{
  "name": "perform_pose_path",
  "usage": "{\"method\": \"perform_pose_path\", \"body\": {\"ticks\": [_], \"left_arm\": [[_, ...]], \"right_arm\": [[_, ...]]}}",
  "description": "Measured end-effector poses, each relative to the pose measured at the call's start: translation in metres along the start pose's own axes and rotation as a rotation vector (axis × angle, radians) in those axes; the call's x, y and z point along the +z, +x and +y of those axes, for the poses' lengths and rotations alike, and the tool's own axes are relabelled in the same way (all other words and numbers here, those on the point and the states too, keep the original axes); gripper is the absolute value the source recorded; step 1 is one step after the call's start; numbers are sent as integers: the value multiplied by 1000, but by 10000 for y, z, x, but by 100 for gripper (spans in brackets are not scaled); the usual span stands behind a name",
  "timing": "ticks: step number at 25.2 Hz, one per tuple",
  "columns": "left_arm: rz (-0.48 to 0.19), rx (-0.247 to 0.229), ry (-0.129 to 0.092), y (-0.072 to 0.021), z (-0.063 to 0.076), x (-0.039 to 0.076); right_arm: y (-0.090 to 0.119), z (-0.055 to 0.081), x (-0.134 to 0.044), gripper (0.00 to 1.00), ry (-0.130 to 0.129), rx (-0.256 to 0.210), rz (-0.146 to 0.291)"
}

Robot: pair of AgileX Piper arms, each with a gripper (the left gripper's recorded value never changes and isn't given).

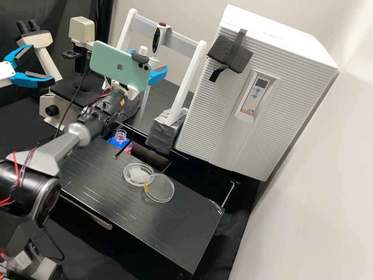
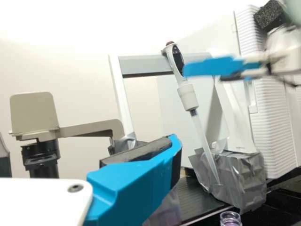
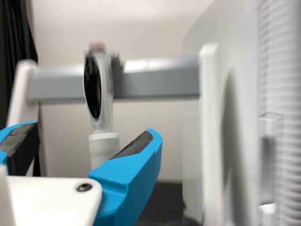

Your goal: Use the pipette

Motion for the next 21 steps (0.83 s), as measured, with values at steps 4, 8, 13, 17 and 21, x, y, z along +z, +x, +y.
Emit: {"method": "perform_pose_path", "body": {"ticks": [4,8,13,17,21], "left_arm": [[11,-6,-20,-20,-30,8],[45,-14,-27,-55,-77,5],[133,-30,28,-118,-155,18],[239,65,78,-226,-199,59],[248,77,77,-275,-245,61]], "right_arm": [[-315,153,60,100,16,118,66],[-525,160,212,100,1,183,71],[-719,85,423,100,41,269,42],[-876,-6,677,100,12,361,48],[-937,-40,798,100,0,372,13]]}}
